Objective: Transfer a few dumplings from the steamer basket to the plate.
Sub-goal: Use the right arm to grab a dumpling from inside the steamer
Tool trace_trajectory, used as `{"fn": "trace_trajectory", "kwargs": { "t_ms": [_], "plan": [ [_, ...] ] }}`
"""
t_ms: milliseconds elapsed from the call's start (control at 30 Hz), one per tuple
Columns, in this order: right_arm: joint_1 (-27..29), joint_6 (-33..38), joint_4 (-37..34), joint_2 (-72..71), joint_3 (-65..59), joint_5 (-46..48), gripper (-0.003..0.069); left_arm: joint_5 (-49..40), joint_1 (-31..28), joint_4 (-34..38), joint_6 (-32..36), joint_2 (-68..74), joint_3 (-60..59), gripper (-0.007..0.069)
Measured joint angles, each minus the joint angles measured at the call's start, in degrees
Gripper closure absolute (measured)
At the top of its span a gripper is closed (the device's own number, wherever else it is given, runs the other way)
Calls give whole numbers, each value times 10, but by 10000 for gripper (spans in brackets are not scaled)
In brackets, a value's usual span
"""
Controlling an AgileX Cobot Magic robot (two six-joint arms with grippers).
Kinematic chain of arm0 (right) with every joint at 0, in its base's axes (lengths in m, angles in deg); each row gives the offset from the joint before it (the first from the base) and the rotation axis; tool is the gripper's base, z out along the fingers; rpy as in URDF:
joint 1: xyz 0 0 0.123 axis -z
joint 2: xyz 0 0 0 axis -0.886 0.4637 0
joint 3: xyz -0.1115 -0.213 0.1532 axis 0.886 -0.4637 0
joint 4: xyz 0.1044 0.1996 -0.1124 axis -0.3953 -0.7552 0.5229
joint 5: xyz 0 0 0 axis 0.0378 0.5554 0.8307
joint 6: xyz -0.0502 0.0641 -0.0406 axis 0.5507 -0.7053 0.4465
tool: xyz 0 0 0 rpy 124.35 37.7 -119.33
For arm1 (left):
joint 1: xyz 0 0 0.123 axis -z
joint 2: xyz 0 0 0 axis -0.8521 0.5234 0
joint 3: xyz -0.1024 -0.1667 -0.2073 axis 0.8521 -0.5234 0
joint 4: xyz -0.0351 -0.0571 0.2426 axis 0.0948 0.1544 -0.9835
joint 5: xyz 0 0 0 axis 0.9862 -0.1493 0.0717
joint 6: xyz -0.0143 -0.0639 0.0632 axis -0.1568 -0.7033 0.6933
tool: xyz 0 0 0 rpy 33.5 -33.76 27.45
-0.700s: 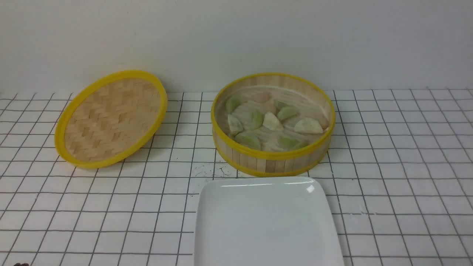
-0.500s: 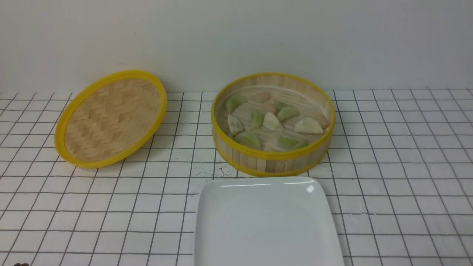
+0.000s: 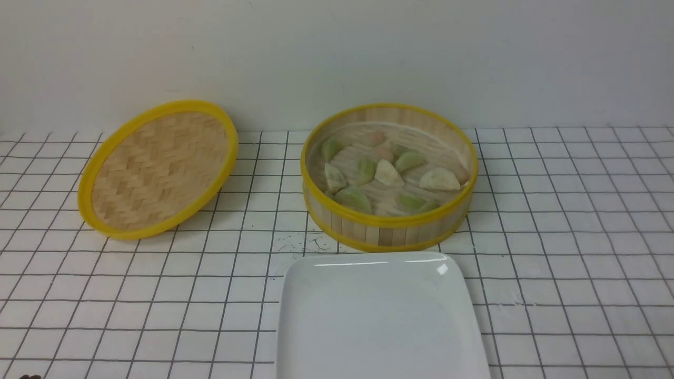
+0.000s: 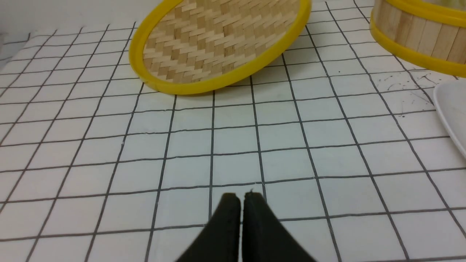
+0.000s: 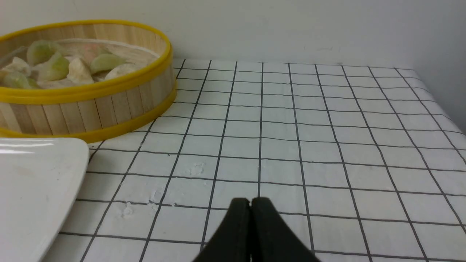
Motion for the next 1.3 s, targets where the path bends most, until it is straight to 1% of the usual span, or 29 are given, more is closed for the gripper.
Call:
{"fn": "trace_trajectory", "kwargs": {
  "t_ms": [67, 133, 167, 233, 267, 333, 367, 467, 600, 667, 733, 833, 933, 967, 1000, 1033, 1067, 1100, 1133, 1200, 1300],
  "plan": [
    [0, -16, -29, 0, -3, -18, 672, 0, 0, 0, 0, 0, 0, 631],
    [0, -52, -96, 0, -6, -57, 672, 0, 0, 0, 0, 0, 0, 631],
    [0, -83, -157, 0, -6, -91, 672, 0, 0, 0, 0, 0, 0, 631],
    [0, -102, -203, 0, -6, -111, 672, 0, 0, 0, 0, 0, 0, 631],
    [0, -131, -258, 0, -6, -141, 672, 0, 0, 0, 0, 0, 0, 631],
    [0, -153, -334, 0, -6, -168, 672, 0, 0, 0, 0, 0, 0, 631],
    [0, -158, -360, 0, -6, -176, 672, 0, 0, 0, 0, 0, 0, 631],
    [0, -162, -394, 0, -6, -191, 672, 0, 0, 0, 0, 0, 0, 631],
    [0, -162, -405, 0, -6, -221, 672, 0, 0, 0, 0, 0, 0, 631],
    [0, -155, -404, 0, 5, -218, 672, 0, 0, 0, 0, 0, 0, 631],
    [-1, -126, -386, 13, 52, -184, 672, 0, 0, 0, 0, 0, 0, 631],
    [-1, -63, -336, 87, 165, -88, 672, 0, 0, 0, 0, 0, 0, 631],
    [-1, -16, -286, 210, 305, 53, 672, 0, 0, 0, 0, 0, 0, 631],
    [-1, -3, -263, 274, 360, 123, 672, 0, 0, 0, 0, 0, 0, 631],
    [-1, 5, -253, 319, 396, 171, 672, 0, 0, 0, 0, 0, 0, 631],
    [-1, 17, -219, 430, 482, 282, 672, 0, 0, 0, 0, 0, 0, 631],
    [-1, 20, -207, 474, 515, 323, 672, 0, 0, 0, 0, 0, 0, 631],
    [-1, 21, -200, 505, 531, 342, 672, 0, 0, 0, 0, 0, 0, 631],
    [-1, 23, -183, 586, 598, 412, 671, 0, 0, 0, 0, 0, 0, 631],
    [-3, 25, -172, 667, 653, 458, 670, 0, 0, 0, 0, 0, 0, 631],
    [-23, 22, -152, 766, 735, 480, 670, 0, 0, 0, 0, 0, 0, 631]
  ]
}}
